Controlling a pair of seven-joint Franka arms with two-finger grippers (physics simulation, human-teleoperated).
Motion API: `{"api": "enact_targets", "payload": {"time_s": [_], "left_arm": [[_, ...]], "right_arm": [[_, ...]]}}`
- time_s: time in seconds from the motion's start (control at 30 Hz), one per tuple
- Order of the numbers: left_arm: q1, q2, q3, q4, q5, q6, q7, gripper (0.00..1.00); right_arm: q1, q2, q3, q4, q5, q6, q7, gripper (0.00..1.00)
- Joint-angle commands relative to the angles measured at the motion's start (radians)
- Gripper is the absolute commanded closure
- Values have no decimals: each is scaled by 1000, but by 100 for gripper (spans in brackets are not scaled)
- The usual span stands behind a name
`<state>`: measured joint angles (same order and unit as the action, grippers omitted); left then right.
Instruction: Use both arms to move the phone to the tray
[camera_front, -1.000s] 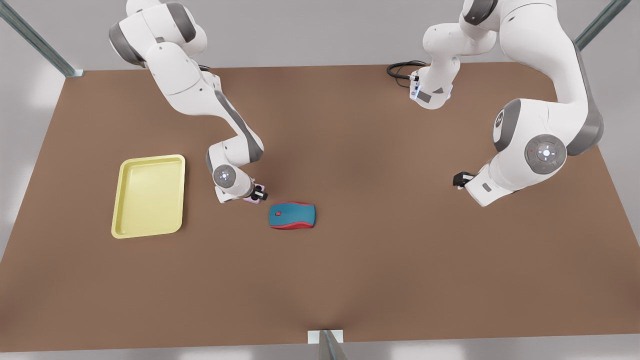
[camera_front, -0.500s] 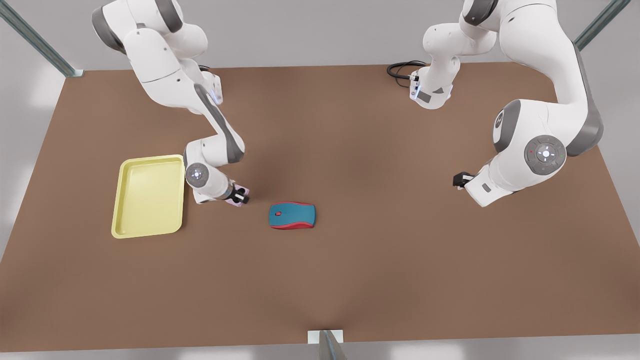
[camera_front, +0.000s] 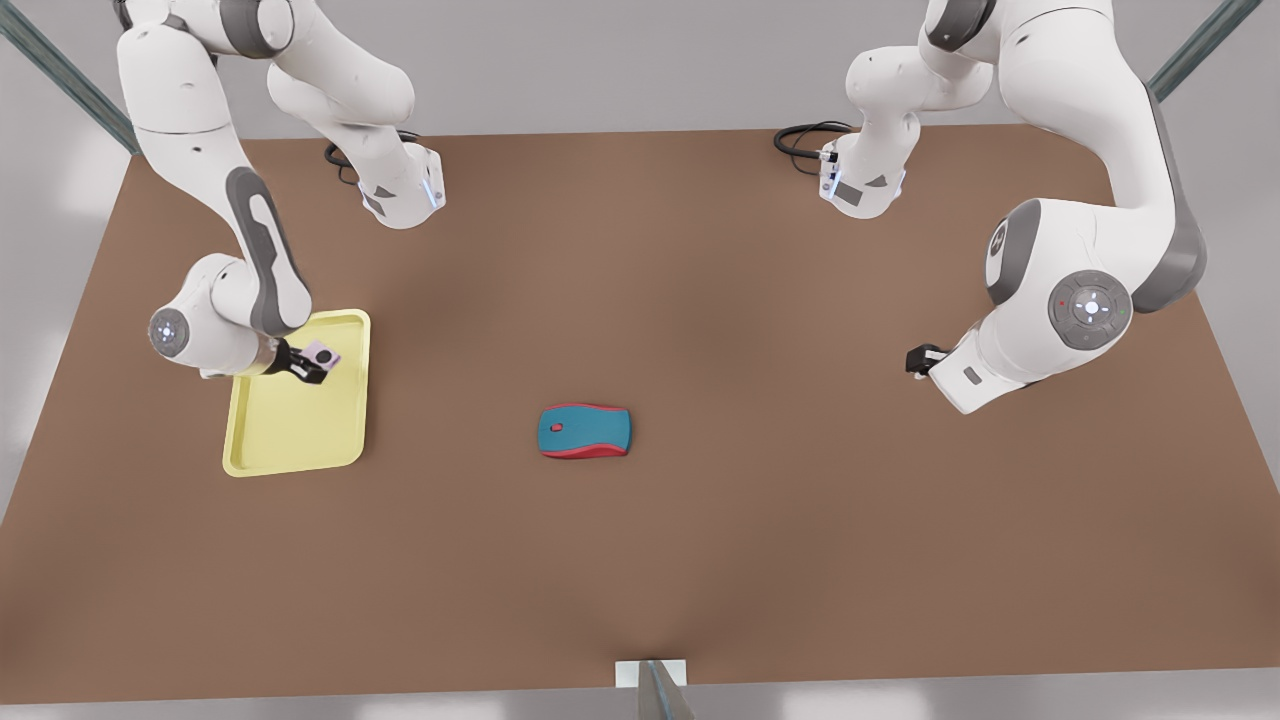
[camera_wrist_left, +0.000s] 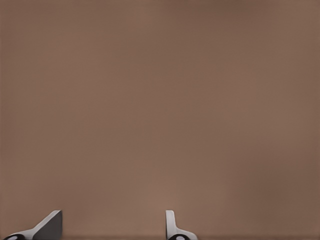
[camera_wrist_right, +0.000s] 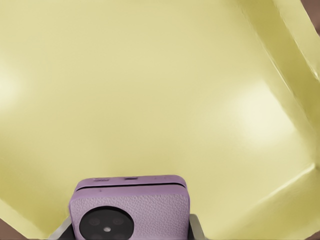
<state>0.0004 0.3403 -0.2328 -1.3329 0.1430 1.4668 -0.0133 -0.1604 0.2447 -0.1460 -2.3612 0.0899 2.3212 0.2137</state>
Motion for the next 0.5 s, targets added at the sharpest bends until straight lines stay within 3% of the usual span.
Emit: {"api": "enact_targets", "payload": {"time_s": [0.0, 0.13, 0.17, 0.3, 0.37, 0.47], "left_arm": [[1, -1, 0, 0, 1, 0, 1, 0], [1, -1, 0, 0, 1, 0, 1, 0], [0, -1, 0, 0, 3, 0, 1, 0], [0, -10, 0, 1, 0, 1, -4, 0], [0, -17, 0, 23, 1, -2, -57, 0], [1, -24, 12, 46, 1, 20, -91, 0]], "right_arm": [[-8, 18, -27, 10, -45, 3, -643, 18], [-8, 21, -27, 10, -45, 6, -642, 15], [-8, 21, -27, 16, -45, 3, -642, 0], [34, -79, -24, 62, -52, -103, -631, 0], [116, -157, -18, 249, -102, -367, -513, 0], [154, -176, 3, 592, -102, -540, -426, 0]]}}
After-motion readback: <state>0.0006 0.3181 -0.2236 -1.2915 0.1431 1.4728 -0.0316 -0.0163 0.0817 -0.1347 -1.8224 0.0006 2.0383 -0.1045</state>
